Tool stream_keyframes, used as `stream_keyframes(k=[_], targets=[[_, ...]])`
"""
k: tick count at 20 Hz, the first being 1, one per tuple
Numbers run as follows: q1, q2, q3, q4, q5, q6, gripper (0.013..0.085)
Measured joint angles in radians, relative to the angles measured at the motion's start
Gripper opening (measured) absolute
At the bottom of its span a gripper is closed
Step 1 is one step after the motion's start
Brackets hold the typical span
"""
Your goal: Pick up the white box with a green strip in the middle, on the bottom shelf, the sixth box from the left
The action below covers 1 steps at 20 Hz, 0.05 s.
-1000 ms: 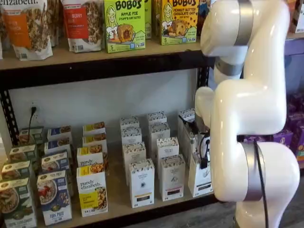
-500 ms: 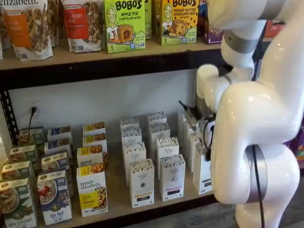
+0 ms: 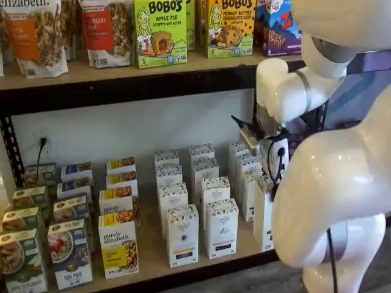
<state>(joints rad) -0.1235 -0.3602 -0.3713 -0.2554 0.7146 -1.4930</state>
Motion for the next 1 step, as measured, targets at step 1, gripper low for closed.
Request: stream_keyframes(k=[1], targets=[[0.006,-0.025,0.003,0.012,0.024,-0.007,0.0450]])
